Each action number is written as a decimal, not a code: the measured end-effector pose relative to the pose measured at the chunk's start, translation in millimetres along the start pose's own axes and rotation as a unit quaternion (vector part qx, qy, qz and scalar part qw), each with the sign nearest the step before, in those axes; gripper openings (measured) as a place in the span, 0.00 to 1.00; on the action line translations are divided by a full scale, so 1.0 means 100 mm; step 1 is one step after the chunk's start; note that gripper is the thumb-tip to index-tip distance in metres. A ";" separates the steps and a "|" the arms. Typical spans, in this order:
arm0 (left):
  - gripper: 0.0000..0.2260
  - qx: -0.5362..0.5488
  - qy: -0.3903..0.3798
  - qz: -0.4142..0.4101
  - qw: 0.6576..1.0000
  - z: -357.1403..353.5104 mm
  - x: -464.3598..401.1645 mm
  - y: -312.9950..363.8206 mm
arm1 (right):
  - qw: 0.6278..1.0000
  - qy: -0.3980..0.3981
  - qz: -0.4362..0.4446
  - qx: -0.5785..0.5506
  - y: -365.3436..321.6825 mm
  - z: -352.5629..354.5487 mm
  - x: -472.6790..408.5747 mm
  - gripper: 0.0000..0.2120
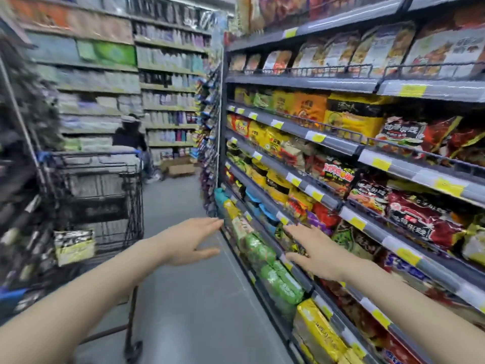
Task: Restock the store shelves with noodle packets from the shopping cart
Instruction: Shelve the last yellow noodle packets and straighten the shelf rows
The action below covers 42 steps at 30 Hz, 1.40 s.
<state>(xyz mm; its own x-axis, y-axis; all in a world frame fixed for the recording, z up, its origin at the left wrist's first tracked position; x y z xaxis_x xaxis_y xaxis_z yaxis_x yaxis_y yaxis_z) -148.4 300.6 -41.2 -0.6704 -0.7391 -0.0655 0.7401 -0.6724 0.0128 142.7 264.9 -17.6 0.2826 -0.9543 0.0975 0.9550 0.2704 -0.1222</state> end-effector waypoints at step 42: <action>0.46 -0.016 -0.042 0.309 0.950 0.03 2.78 -6.05 | 0.966 -0.092 0.239 -0.040 -5.48 -0.82 -5.92 0.34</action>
<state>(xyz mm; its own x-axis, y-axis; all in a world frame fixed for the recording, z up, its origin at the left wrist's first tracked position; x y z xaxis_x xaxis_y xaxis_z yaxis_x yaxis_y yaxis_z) -782.0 501.8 -64.5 -0.1079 -0.9938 0.0254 0.9941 -0.1081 -0.0080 -554.9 671.6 -89.2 0.7074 -0.6821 0.1853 0.7040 0.6564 -0.2712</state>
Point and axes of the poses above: each hand's wrist, its own x-axis away from the middle knuckle, its own z-axis out of the back of the hand, y = z × x, the point moved 1 cm from there along -x, towards the middle knuckle, and after that the axes turned 6 degrees about -z, right-handed, at the moved point
